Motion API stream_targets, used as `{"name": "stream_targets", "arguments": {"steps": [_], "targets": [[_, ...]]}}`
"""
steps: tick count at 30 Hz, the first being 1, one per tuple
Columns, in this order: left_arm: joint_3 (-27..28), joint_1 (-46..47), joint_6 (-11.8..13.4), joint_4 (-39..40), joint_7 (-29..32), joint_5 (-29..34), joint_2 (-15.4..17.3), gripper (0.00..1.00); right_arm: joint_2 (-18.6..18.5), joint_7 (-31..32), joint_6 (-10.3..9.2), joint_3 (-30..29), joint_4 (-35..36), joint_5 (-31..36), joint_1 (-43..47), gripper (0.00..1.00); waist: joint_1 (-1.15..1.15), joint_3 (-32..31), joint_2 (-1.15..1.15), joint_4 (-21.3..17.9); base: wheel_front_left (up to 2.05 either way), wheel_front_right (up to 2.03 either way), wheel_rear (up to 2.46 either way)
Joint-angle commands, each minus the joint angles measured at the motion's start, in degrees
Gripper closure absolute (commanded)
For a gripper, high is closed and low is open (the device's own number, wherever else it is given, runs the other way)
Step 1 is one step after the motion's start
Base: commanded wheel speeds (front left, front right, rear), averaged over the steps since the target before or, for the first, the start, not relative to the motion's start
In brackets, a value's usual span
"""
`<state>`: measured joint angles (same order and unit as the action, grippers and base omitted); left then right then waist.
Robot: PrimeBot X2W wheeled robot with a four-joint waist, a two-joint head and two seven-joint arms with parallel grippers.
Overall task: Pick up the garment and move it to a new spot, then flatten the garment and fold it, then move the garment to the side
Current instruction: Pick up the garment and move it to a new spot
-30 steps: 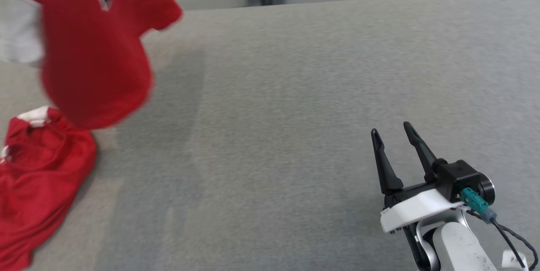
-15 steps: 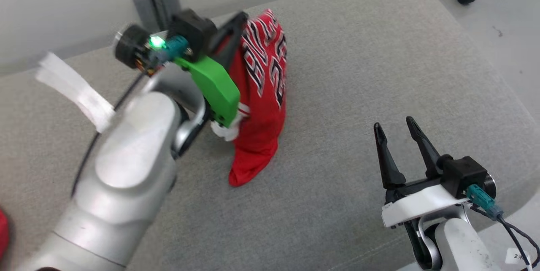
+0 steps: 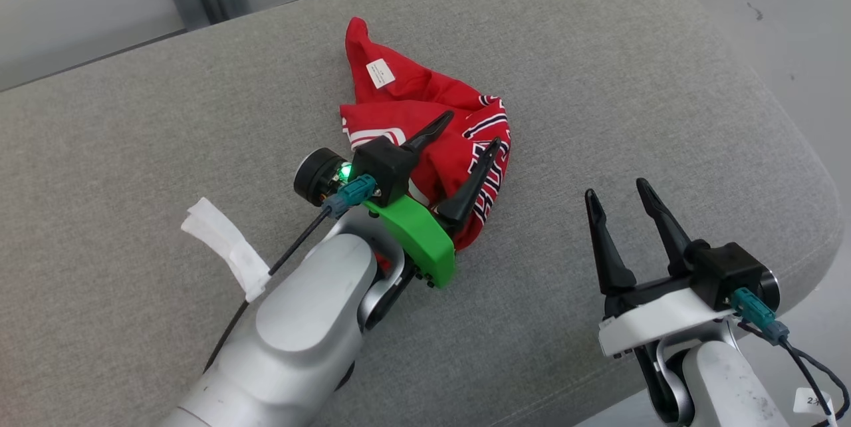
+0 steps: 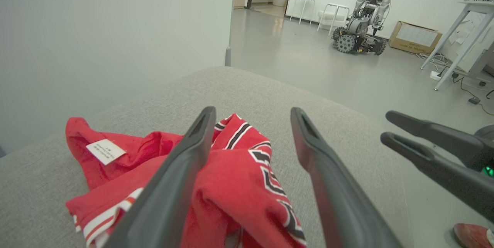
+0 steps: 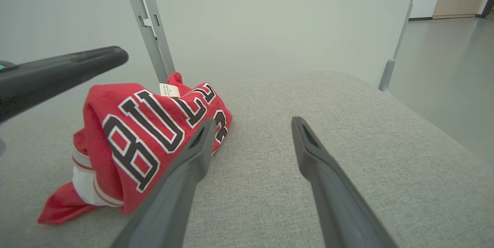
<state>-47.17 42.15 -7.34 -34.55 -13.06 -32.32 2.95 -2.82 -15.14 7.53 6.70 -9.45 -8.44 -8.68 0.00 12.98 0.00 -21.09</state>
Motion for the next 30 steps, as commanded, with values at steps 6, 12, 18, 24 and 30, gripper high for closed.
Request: {"name": "stream_targets", "arguments": {"steps": [6,12,18,24,30], "targets": [[5.21,-8.31,7.01,9.93,-2.12,2.53,3.8,0.0,-0.15,-0.02,-0.08,0.22,-0.7,1.63,3.77,0.0,0.0,-9.46,0.0,7.24,0.0,0.0,0.0],[16.04,-22.5,12.41,21.55,-2.08,4.89,7.36,0.0,-0.13,-0.02,-0.08,-0.05,-0.59,2.9,6.16,0.0,0.0,-12.82,0.0,12.81,0.0,0.0,0.0],[24.77,-36.6,15.01,28.8,-2.09,11.88,7.32,0.0,-0.13,-0.02,-0.08,-0.64,-0.59,3.85,8.07,0.0,0.0,-15.33,0.0,16.53,0.0,0.0,0.0],[32.49,-47.55,13.7,33.2,-2.1,18.08,4.57,0.0,-0.13,-0.02,-0.08,-1.0,-0.21,4.16,10.19,0.0,0.0,-17.54,0.0,17.43,0.0,0.0,0.0],[36.88,-54.08,9.91,33.48,-2.1,22.04,1.62,0.0,-0.13,-0.02,-0.08,-1.07,-0.05,4.43,12.83,0.0,0.0,-19.75,0.0,17.66,0.0,0.0,0.0]]}}
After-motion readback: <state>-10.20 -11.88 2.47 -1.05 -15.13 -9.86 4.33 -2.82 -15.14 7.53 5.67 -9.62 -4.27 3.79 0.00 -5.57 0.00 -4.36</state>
